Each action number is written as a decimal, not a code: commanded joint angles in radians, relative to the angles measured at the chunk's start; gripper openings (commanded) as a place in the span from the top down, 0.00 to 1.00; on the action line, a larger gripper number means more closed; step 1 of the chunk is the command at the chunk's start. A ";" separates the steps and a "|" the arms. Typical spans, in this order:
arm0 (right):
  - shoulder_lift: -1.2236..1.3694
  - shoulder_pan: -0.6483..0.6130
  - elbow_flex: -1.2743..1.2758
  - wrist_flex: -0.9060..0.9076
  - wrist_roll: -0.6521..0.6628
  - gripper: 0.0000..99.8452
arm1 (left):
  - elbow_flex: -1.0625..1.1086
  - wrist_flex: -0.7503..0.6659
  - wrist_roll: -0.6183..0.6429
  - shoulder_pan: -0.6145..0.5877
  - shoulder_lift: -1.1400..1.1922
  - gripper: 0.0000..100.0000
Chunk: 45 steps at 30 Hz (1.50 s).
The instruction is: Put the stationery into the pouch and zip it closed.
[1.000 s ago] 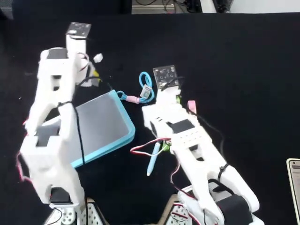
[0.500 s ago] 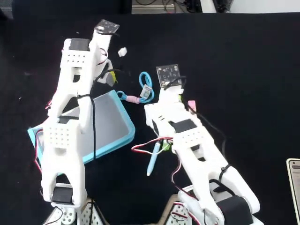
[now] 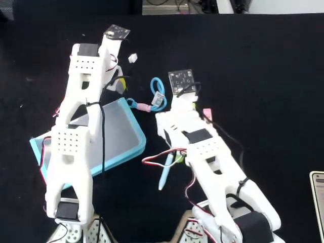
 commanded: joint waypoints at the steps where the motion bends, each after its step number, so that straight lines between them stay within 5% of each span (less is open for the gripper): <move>1: -0.036 0.011 -0.013 -0.020 0.009 0.88 | -0.088 0.058 0.003 0.022 -0.015 0.75; 16: -0.036 0.011 -0.013 -0.020 0.012 0.88 | -0.101 0.152 -0.057 0.025 0.049 0.75; 26: -0.036 0.011 -0.013 -0.020 0.014 0.88 | -0.216 0.115 0.227 0.031 0.064 0.75; 45: -0.036 0.012 -0.013 -0.020 0.015 0.88 | -0.186 0.181 0.227 0.027 0.137 0.75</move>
